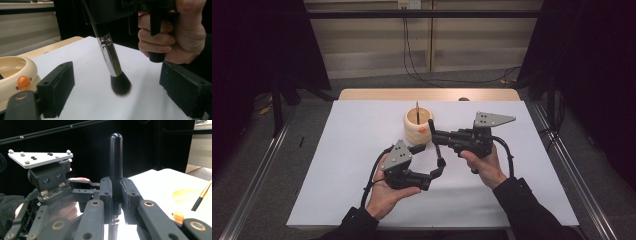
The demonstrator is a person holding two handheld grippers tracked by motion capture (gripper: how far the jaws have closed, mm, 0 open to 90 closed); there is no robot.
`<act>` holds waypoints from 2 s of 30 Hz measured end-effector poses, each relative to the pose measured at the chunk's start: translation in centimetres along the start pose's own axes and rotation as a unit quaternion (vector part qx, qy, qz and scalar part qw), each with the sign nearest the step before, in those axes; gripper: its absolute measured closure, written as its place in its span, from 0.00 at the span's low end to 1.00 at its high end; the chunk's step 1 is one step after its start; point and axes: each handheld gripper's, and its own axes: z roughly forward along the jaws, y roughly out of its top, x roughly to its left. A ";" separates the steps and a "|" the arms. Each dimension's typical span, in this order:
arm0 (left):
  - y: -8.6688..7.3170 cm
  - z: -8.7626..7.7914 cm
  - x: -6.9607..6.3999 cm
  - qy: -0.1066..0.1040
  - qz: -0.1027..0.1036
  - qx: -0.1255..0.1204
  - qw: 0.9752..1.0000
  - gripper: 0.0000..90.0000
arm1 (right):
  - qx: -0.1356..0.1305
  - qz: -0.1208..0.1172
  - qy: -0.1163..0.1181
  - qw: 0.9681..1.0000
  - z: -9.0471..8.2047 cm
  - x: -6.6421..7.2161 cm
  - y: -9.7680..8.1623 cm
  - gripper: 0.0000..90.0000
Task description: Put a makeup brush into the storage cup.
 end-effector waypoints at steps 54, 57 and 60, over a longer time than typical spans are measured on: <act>0.4 0.2 1.6 -0.024 -0.049 -0.014 0.998 0.86 | -0.002 -0.003 0.016 1.000 0.1 0.4 0.0 0.89; 0.5 0.2 1.5 -0.026 -0.053 -0.007 0.998 0.86 | -0.003 -0.001 0.024 1.000 0.2 0.4 0.0 0.88; 0.4 0.2 1.4 -0.027 -0.047 -0.004 0.999 0.86 | -0.001 -0.003 0.026 1.000 0.2 0.4 0.0 0.84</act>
